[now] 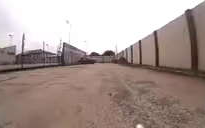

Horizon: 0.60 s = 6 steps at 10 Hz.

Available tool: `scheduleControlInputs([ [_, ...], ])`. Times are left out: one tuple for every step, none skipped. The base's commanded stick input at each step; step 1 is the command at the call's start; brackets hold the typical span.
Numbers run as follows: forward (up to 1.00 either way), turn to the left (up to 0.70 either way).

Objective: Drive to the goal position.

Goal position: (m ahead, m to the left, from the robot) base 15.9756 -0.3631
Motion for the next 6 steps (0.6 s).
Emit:
scheduleControlInputs([
  [0.7, 0.0],
  [0.7, 0.0],
  [0.7, 0.0],
  [0.7, 0.0],
  [0.7, 0.0],
  [0.7, 0.0],
])
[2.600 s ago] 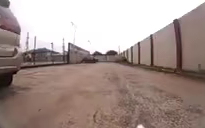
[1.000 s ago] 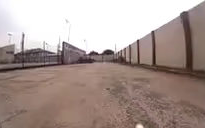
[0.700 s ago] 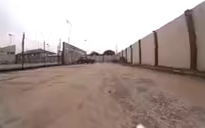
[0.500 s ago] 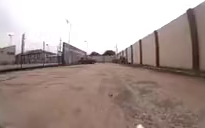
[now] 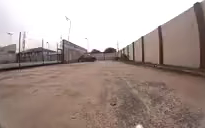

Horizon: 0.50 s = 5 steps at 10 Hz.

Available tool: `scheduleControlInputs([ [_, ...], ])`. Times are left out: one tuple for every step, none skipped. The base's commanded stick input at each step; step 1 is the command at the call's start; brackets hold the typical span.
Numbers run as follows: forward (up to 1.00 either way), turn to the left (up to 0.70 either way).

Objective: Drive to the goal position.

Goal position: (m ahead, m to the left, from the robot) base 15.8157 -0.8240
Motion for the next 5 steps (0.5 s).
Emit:
scheduleControlInputs([
  [0.7, 0.0],
  [0.7, 0.0],
  [0.7, 0.0],
  [0.7, 0.0],
  [0.7, 0.0],
])
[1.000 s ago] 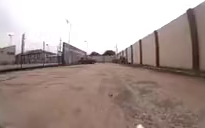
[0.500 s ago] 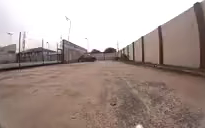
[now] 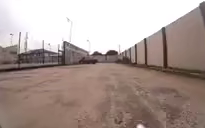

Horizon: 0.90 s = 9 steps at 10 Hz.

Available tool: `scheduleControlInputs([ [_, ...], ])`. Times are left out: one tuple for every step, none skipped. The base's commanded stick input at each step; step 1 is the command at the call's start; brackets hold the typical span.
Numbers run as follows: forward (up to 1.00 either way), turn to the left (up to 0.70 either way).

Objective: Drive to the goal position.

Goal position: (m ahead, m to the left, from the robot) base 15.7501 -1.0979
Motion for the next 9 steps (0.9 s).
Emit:
scheduleControlInputs([
  [0.7, 0.0],
  [0.7, 0.0],
  [0.7, 0.0],
  [0.7, 0.0],
  [0.7, 0.0],
  [0.7, 0.0],
  [0.7, 0.0],
  [0.7, 0.0],
  [0.7, 0.0],
])
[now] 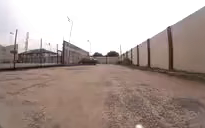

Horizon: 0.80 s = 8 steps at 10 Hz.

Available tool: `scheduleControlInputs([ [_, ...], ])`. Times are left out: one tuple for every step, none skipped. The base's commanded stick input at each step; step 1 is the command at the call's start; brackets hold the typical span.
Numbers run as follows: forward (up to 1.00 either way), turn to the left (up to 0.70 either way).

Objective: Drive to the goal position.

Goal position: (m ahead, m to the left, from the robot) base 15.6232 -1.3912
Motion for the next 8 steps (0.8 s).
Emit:
scheduleControlInputs([
  [0.7, 0.0],
  [0.7, 0.0],
  [0.7, 0.0],
  [0.7, 0.0],
  [0.7, 0.0],
  [0.7, 0.0],
  [0.7, 0.0],
  [0.7, 0.0],
])
